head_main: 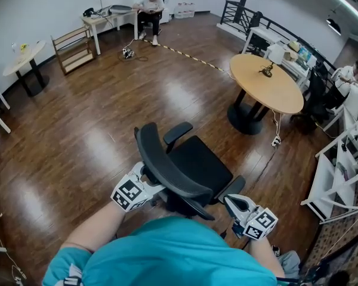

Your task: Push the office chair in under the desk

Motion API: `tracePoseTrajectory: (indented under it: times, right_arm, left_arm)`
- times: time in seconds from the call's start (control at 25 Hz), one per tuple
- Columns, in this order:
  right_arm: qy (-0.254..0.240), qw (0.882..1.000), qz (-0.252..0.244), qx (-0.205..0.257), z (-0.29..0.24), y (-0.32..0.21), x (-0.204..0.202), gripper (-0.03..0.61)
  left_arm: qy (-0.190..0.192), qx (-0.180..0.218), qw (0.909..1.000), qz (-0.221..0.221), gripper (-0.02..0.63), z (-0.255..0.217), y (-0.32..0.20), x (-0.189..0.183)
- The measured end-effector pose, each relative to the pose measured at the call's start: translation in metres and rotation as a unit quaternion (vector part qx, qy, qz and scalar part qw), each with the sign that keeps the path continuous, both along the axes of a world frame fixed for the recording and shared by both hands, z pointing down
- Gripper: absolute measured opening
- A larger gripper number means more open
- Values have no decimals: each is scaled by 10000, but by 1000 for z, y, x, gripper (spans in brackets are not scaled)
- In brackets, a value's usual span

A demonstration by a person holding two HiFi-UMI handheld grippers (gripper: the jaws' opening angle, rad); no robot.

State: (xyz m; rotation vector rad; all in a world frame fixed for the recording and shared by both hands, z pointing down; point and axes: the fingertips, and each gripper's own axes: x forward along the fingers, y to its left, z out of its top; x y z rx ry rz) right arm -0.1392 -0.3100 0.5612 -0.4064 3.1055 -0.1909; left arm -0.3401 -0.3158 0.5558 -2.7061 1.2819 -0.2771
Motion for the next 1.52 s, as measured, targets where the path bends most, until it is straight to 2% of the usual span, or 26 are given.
tracePoseTrajectory:
  times: [0.4,0.64,0.88,1.08,1.16,1.32,1.52]
  right_arm:
    - [-10,9999,-55,121,-2,-16,24,0]
    - [3,9999,99,141,6,-26,47,0]
    - [43,9997,173,183,11,-40,92,0]
    - [111,9993,296,213,11,-44,120,0]
    - [185,9991,370,127,13,-46,144,0]
    - [77,9985,457,295,27,-63,187,0]
    - [101,9983,510,277,46,-80,173,0]
  left_arm:
    - [-72,-124,9998,-149,314,18,-36,32]
    - [-104,-290,9994,-172,314,33,-78,34]
    - [-45,-329,9994,-61,313,41,-118,43]
    - [11,-408,9992,42,313,50,-146,26]
    - [49,-397,9992,74,314,53,-157,32]
    - [86,-405,9991,93,313,62,-182,52]
    - [27,-510,9986,140,313,75,-212,55]
